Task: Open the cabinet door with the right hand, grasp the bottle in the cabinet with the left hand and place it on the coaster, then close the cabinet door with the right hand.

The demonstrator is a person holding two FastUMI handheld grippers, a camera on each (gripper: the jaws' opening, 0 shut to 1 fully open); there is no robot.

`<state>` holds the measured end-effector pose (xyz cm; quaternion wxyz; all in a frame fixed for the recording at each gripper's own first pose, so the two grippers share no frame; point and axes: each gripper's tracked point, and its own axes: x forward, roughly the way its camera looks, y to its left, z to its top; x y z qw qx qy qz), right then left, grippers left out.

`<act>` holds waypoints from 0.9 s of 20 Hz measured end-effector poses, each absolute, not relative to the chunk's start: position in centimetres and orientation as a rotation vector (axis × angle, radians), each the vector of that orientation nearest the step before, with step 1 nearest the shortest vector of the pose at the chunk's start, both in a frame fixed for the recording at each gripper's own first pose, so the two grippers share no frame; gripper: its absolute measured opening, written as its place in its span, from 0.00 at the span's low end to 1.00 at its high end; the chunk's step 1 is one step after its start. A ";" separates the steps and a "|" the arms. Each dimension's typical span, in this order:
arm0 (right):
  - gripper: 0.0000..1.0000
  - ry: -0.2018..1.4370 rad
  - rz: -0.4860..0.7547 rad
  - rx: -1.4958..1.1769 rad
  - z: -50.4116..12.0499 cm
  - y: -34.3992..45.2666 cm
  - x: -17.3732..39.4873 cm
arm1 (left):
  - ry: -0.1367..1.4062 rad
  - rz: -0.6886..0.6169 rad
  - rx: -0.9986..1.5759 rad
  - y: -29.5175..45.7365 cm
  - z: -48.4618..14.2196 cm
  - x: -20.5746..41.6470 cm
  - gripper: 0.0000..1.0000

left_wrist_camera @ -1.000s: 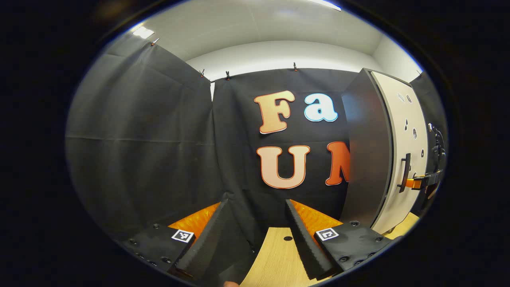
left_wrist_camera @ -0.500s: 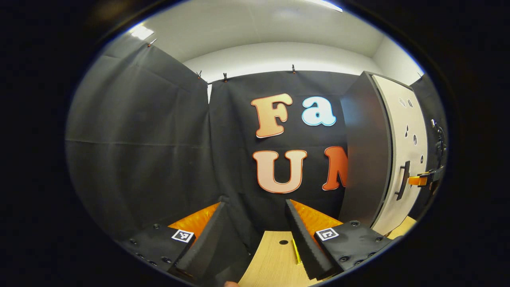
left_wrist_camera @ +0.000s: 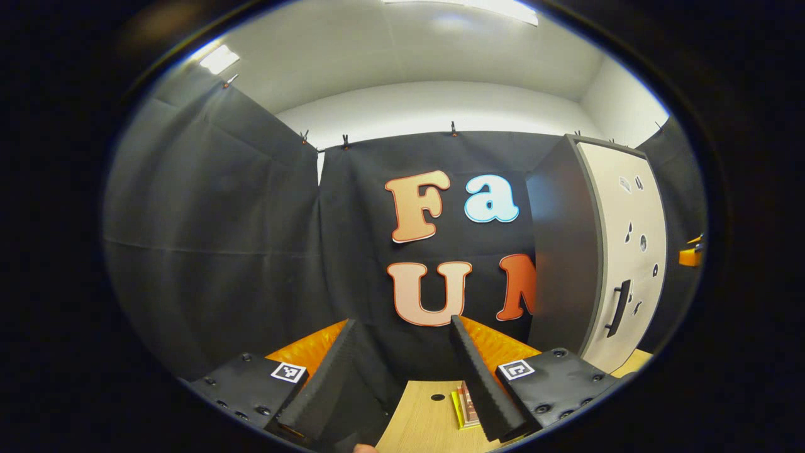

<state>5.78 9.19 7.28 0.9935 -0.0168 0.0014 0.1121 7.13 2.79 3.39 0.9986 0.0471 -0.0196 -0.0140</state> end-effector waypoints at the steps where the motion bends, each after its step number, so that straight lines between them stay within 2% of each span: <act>1: 0.90 -0.013 0.214 -0.031 8.0 8.2 5.0 | -0.048 -0.029 0.092 2.6 4.0 6.8 0.95; 8: 0.89 -0.089 0.159 -0.044 11.1 3.9 -0.2 | -0.088 -0.055 0.070 1.7 7.1 4.5 0.95; 18: 0.89 -0.102 0.145 -0.006 10.7 6.3 -3.9 | -0.097 -0.126 0.053 2.7 7.8 3.5 0.95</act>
